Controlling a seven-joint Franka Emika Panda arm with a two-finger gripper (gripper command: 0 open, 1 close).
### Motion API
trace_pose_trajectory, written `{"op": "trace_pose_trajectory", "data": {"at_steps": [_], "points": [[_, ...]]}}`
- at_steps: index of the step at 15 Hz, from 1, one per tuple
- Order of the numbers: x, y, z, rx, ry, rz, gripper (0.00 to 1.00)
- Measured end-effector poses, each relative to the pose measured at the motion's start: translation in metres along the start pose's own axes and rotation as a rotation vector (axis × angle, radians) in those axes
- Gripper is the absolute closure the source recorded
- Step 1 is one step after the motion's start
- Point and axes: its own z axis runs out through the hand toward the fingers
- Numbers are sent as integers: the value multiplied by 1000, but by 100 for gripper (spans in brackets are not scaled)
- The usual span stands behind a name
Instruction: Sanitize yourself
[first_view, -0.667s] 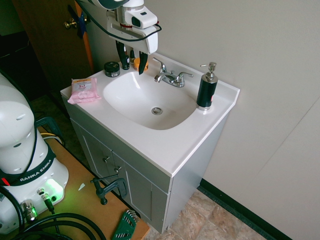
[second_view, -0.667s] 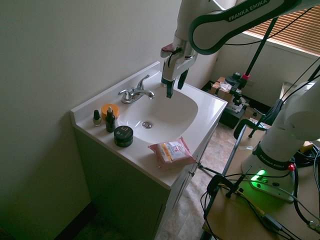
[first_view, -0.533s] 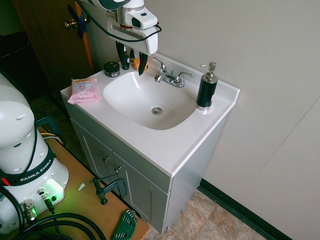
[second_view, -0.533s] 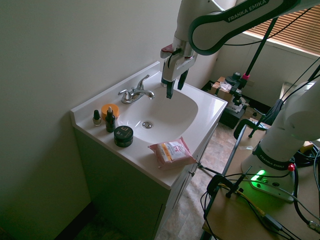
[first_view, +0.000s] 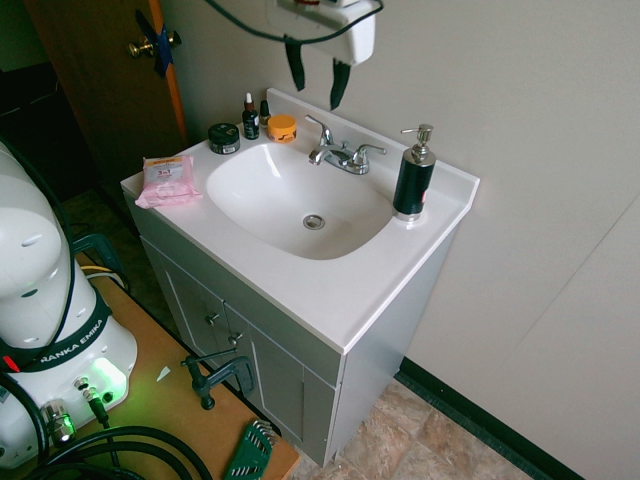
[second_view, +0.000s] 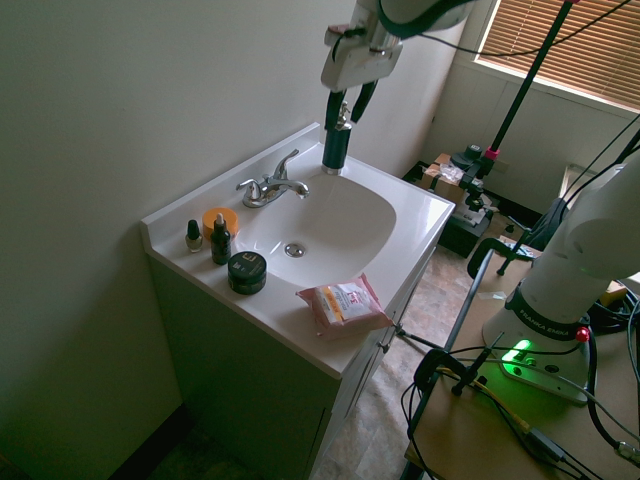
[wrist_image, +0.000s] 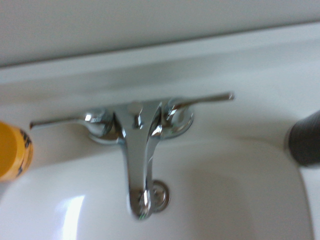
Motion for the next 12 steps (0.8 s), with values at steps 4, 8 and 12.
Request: {"op": "trace_pose_trajectory", "data": {"at_steps": [4, 8, 12], "points": [[62, -15, -9, 1, 12, 60, 100], [96, -10, 0, -12, 5, 103, 100], [116, 10, 13, -32, -7, 138, 100]]}}
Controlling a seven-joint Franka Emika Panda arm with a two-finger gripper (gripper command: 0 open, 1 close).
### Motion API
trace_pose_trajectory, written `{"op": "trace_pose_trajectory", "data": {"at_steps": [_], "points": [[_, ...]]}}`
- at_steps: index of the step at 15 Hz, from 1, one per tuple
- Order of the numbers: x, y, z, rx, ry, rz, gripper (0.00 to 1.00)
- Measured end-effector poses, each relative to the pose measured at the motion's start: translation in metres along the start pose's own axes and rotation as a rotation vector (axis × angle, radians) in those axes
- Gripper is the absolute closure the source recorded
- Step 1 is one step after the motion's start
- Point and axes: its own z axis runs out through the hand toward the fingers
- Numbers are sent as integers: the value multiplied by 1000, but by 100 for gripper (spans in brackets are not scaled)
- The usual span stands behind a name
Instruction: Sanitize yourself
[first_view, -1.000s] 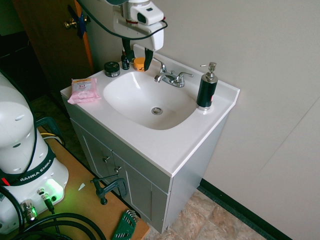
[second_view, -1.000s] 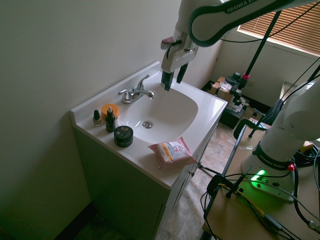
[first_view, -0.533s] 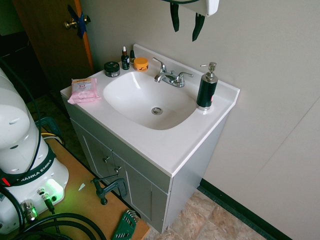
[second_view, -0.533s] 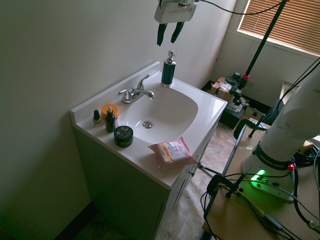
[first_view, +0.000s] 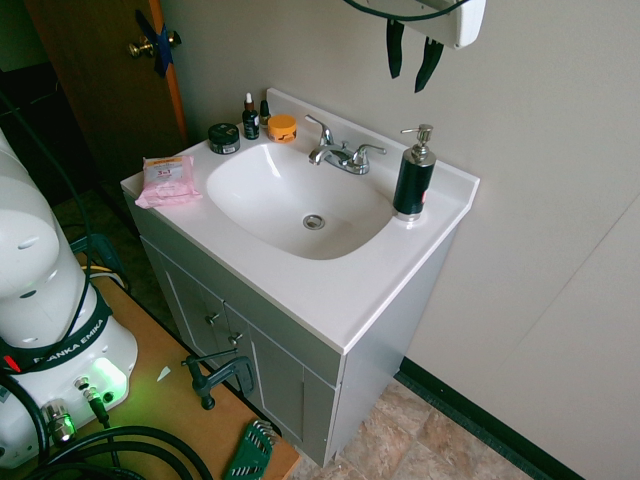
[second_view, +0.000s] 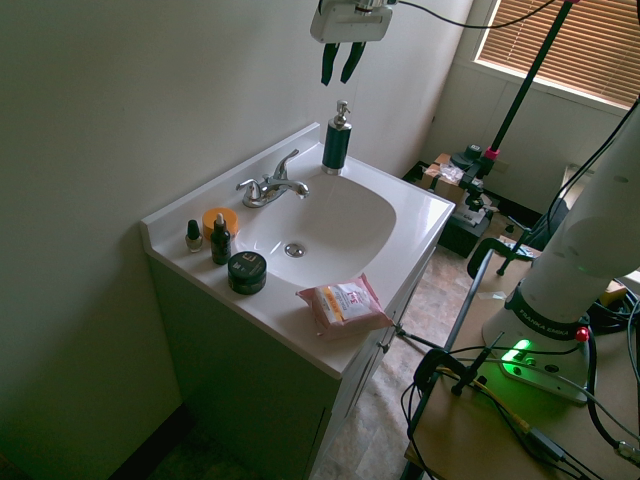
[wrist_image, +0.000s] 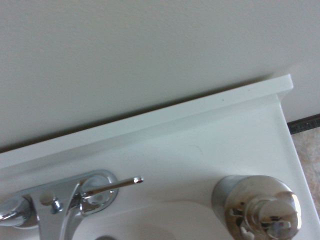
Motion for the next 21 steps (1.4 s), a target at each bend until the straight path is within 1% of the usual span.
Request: {"op": "trace_pose_trajectory", "data": {"at_steps": [5, 12, 17, 21], "points": [[19, 16, 19, -20, -13, 25, 100], [23, 13, 47, -42, -21, 26, 100], [29, 18, 46, -32, -23, 49, 100], [36, 17, 36, -16, -8, 56, 100]]}}
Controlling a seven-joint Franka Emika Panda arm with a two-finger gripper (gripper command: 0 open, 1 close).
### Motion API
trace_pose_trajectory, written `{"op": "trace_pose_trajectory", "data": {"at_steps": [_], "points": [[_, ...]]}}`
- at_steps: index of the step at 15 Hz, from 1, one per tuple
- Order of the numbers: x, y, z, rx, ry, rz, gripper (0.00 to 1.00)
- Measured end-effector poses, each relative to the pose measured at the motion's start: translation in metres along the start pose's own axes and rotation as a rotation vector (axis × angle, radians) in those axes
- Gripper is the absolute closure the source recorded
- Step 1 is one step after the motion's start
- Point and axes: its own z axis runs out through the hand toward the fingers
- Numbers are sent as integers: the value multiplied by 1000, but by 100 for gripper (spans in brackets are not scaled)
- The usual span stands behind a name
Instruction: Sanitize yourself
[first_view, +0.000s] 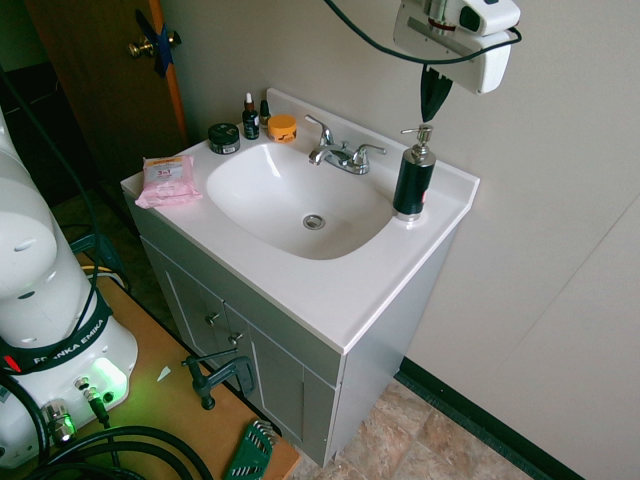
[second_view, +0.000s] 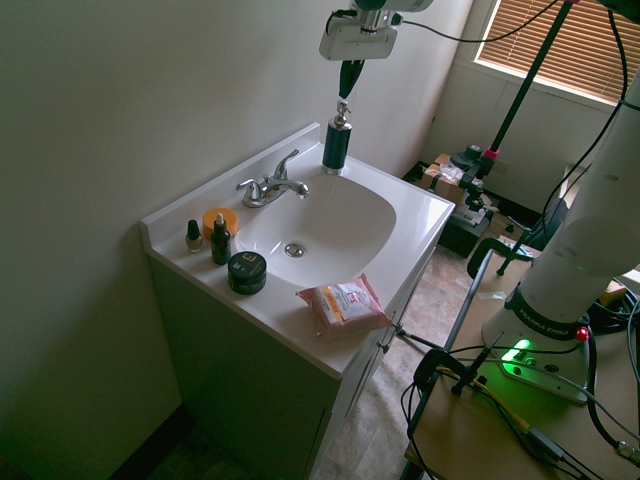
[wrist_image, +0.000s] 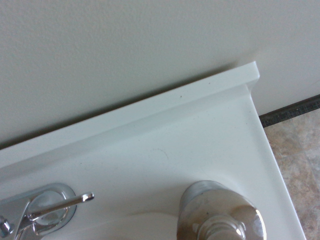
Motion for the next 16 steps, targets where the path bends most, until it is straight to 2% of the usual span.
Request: {"op": "trace_pose_trajectory", "data": {"at_steps": [9, 16], "points": [[-2, 4, 27, -27, -17, 3, 100], [0, 6, 23, -14, -14, 13, 100]]}}
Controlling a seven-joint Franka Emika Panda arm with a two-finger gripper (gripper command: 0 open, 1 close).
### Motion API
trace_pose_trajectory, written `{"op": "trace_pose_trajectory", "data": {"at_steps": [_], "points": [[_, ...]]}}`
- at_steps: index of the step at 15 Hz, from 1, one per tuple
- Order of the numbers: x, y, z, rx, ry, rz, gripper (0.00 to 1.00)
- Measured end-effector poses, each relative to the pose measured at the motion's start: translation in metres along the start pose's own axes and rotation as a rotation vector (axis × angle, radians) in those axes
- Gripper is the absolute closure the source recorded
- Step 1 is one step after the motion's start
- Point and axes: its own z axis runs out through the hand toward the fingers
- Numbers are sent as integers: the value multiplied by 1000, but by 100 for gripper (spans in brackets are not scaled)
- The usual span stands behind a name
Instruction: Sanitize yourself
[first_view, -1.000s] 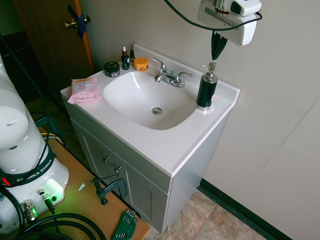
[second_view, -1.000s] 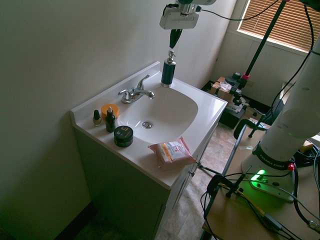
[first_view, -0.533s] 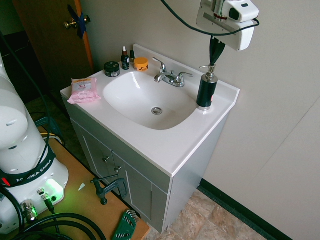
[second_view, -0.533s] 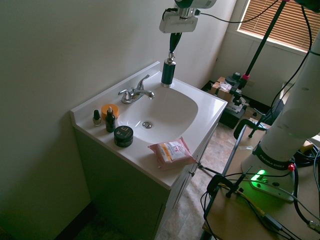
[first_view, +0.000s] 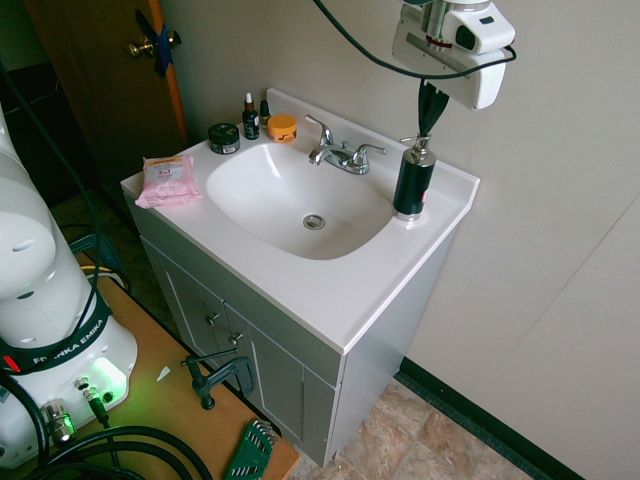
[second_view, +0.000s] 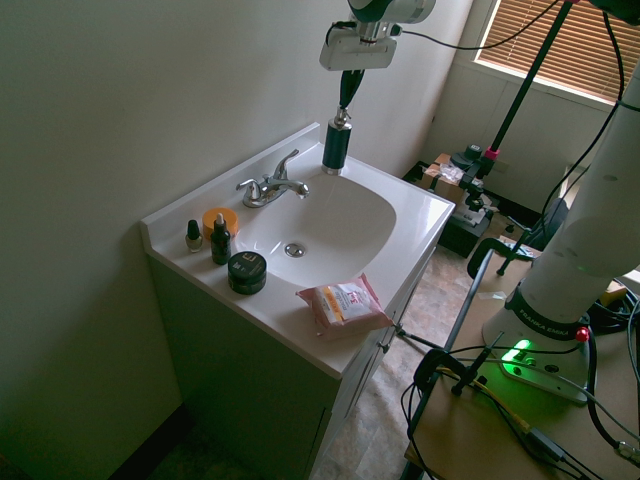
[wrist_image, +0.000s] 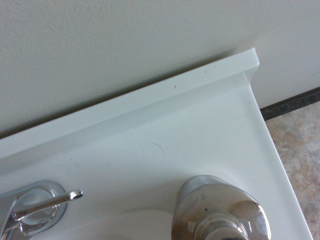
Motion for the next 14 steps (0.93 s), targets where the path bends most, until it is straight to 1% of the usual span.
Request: {"op": "trace_pose_trajectory", "data": {"at_steps": [1, 2, 4, 6, 7, 10, 14], "points": [[0, -1, -7, 7, 4, -2, 100], [-3, -2, -19, 18, 10, -8, 0], [-17, -8, -49, 45, 16, -42, 0], [-50, -20, -84, 66, 18, -109, 0], [-70, -25, -94, 70, 18, -147, 0], [-122, -23, -89, 50, -2, -229, 0], [-154, -1, -74, 19, -12, -270, 0]]}}
